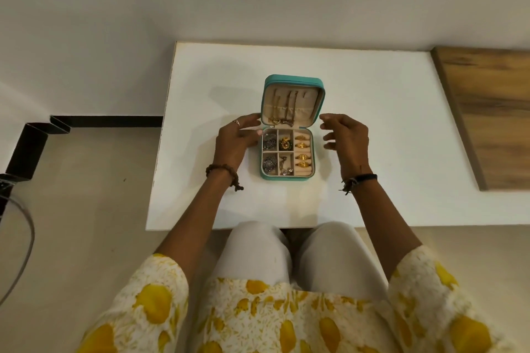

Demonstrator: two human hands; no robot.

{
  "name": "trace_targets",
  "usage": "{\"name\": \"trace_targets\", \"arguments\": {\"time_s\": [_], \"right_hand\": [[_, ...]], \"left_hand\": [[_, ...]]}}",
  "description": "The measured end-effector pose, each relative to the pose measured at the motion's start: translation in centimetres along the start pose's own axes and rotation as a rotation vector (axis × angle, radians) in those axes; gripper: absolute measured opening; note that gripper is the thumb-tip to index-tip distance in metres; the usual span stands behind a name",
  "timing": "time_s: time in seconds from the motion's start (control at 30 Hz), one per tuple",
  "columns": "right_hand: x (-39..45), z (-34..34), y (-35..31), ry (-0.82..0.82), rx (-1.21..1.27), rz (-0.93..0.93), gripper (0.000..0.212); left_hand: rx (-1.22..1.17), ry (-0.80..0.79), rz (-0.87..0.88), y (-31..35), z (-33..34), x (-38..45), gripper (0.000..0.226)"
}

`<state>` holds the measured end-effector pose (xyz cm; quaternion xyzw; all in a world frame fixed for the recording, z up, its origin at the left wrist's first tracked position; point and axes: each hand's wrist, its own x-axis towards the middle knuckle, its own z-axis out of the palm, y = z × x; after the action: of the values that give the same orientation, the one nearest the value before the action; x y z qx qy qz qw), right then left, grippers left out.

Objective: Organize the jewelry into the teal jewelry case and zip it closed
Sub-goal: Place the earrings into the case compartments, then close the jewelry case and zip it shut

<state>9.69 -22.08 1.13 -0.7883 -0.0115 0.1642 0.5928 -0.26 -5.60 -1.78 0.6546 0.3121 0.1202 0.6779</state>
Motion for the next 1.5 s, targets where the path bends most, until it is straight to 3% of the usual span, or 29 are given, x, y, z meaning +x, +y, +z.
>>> {"name": "trace_targets", "arguments": {"time_s": [0.1, 0.23, 0.43, 0.77, 0.9, 1.0, 1.27, 1.5], "right_hand": [[0.7, 0.2, -0.5, -0.13, 0.19, 0.085, 0.025], [1.3, 0.2, -1.1, -0.239, 0.196, 0.125, 0.031], [1.7, -1.1, -1.0, -0.306, 0.123, 0.097, 0.032], [0.4, -3.2, -1.1, -0.51, 0.121, 0.118, 0.023], [-0.2, -4.1, -0.4, -0.608, 0.164, 0.156, 0.03], [-0.7, -4.8, 0.1, -0.694, 0.154, 0.13, 0.051], [-2.6, -5.6, 2.7, -0.671, 0.045, 0.09, 0.05], [-4.2, -4.0, 2.4, -0.52, -0.05, 0.119, 0.042]], "left_hand": [[0.023, -0.097, 0.018, 0.8, 0.0, 0.7, 0.054], [0.058, -0.146, 0.014, 0.9, -0.4, 1.4, 0.058], [-0.176, -0.107, -0.116, 1.0, -0.1, 0.2, 0.034], [-0.253, -0.091, -0.27, 2.1, 0.0, -1.5, 0.011], [-0.22, -0.225, -0.252, 2.0, -1.1, -2.7, 0.038], [-0.15, -0.277, -0.233, 1.7, -1.8, -3.6, 0.048], [0.041, -0.269, -0.209, -0.3, -2.0, -4.9, 0.063], [0.143, -0.305, -0.137, -0.5, -0.9, -5.8, 0.061]]}}
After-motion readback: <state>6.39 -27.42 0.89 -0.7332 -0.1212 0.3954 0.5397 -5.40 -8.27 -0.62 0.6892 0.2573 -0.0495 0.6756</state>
